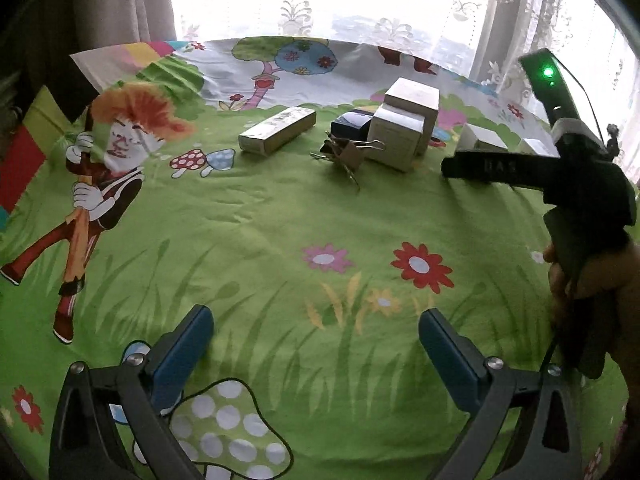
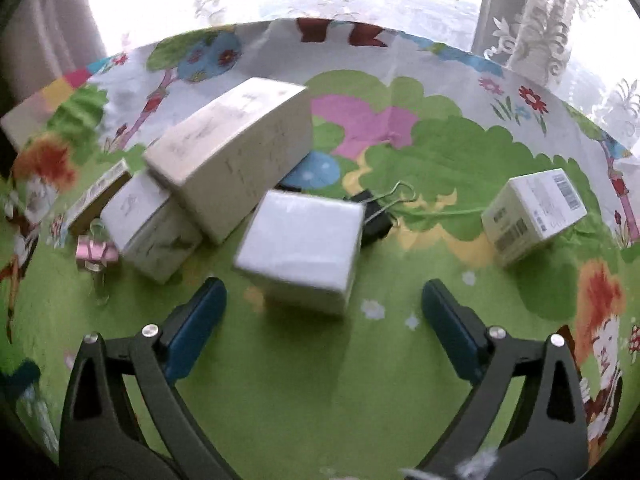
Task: Organize rigid objects
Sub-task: 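Grasp a white cube box with the right tool while the left tool grasps the pink binder clip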
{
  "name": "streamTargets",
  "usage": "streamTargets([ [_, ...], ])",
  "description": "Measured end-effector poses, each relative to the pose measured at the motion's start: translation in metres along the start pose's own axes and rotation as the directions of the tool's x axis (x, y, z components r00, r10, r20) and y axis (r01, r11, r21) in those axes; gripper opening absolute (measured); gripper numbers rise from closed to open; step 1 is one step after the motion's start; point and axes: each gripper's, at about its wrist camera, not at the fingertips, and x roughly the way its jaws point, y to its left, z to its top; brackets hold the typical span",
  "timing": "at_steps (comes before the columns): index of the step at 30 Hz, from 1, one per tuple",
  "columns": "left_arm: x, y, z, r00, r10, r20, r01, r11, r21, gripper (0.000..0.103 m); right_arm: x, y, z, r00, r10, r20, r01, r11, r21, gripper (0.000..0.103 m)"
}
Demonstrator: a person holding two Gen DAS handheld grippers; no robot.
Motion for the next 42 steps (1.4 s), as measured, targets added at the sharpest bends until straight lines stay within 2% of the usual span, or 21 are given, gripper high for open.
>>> streamTargets([
  [1,-0.001,0.000,0.000,1.000,0.000,0.000,0.000,1.000,0.000,0.103,-0.004,-0.003,-0.002,0.999,0.021,0.026,-0.021,1.000,0.014,0.067],
  [2,0.000,0.000,0.000,1.000,0.002,-0.001,-0.002,1.000,0.002,0.103,-0.010,-0.007,-0.003,0.997,0.058,0.058,-0.059,0.998,0.026,0.046],
  [5,0.003,-0.003,0.001,1.000,0.021,-0.013,-0.020,0.999,0.025,0.103,-0.029,-0.018,-0.021,0.994,0.095,0.051,-0.096,0.995,0.004,0.045],
  [8,0.005,-0.004,0.001,0.999,0.026,-0.019,-0.025,0.999,0.036,0.103,-0.060,-0.030,-0.066,0.990,0.133,0.043,-0.129,0.988,-0.085,0.046],
  [11,0.006,-0.005,0.003,0.999,0.036,-0.022,-0.036,0.999,0.028,0.103,-0.097,-0.047,-0.114,0.992,0.116,0.055,-0.107,0.983,-0.148,0.045],
  [14,0.015,-0.007,0.015,0.998,0.058,-0.030,-0.058,0.998,0.002,0.103,-0.118,-0.064,-0.141,0.994,0.094,0.055,-0.085,0.985,-0.152,0.045],
  [17,0.033,-0.012,0.040,0.996,0.073,-0.052,-0.074,0.997,-0.015,0.103,-0.126,-0.073,-0.153,0.995,0.086,0.051,-0.078,0.989,-0.128,0.045],
  [21,0.068,-0.019,0.083,0.993,0.073,-0.089,-0.075,0.997,-0.011,0.103,-0.121,-0.067,-0.145,0.996,0.071,0.053,-0.063,0.987,-0.147,0.045],
  [25,0.086,-0.020,0.104,0.996,0.062,-0.065,-0.062,0.998,0.005,0.103,-0.119,-0.065,-0.142,0.996,0.077,0.052,-0.069,0.988,-0.141,0.045],
  [26,0.084,-0.021,0.102,0.997,0.062,-0.052,-0.061,0.998,0.011,0.096,-0.119,-0.067,-0.143,0.995,0.080,0.052,-0.073,0.988,-0.139,0.045],
  [27,0.075,-0.022,0.095,0.999,0.043,-0.020,-0.043,0.998,0.036,0.067,-0.120,-0.067,-0.143,0.995,0.081,0.052,-0.073,0.988,-0.138,0.045],
  [28,0.064,-0.025,0.086,1.000,0.022,0.005,-0.023,0.998,0.065,0.045,-0.119,-0.067,-0.143,0.995,0.082,0.052,-0.074,0.987,-0.140,0.045],
  [29,0.055,-0.026,0.077,1.000,0.008,0.008,-0.009,0.997,0.081,0.005,-0.119,-0.067,-0.143,0.995,0.082,0.052,-0.074,0.987,-0.141,0.045],
  [30,0.044,-0.024,0.063,1.000,-0.020,0.007,0.019,0.996,0.084,0.002,-0.119,-0.068,-0.143,0.995,0.082,0.052,-0.074,0.987,-0.140,0.045],
  [35,-0.005,-0.006,-0.003,0.991,-0.128,0.038,0.126,0.991,0.051,0.002,-0.120,-0.066,-0.143,0.995,0.083,0.052,-0.075,0.987,-0.141,0.045],
  [38,-0.020,0.003,-0.022,0.983,-0.177,0.039,0.176,0.984,0.026,0.002,-0.120,-0.065,-0.143,0.996,0.079,0.052,-0.070,0.987,-0.144,0.045],
  [42,-0.024,0.009,-0.026,0.973,-0.230,0.025,0.230,0.973,0.028,0.004,-0.120,-0.065,-0.143,0.995,0.080,0.052,-0.072,0.987,-0.147,0.045],
])
